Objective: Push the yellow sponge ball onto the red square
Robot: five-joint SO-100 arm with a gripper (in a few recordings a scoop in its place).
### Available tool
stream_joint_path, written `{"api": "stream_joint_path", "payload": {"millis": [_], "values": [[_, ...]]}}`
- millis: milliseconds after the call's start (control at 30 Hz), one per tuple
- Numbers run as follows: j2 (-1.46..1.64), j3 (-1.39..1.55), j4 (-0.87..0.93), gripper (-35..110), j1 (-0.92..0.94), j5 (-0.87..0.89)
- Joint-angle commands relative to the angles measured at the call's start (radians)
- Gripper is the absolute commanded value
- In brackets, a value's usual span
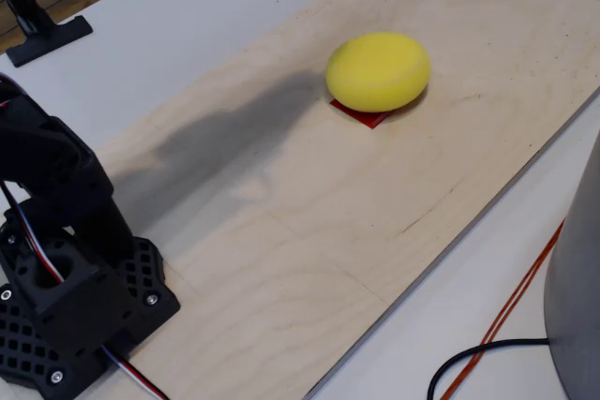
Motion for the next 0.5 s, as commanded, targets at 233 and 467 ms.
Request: {"api": "stream_joint_path", "payload": {"millis": [233, 467], "values": [[-0.118, -0.252, 0.227, -1, 0.074, 0.061], [-0.041, -0.124, 0.150, 42, -0.008, -0.041]]}}
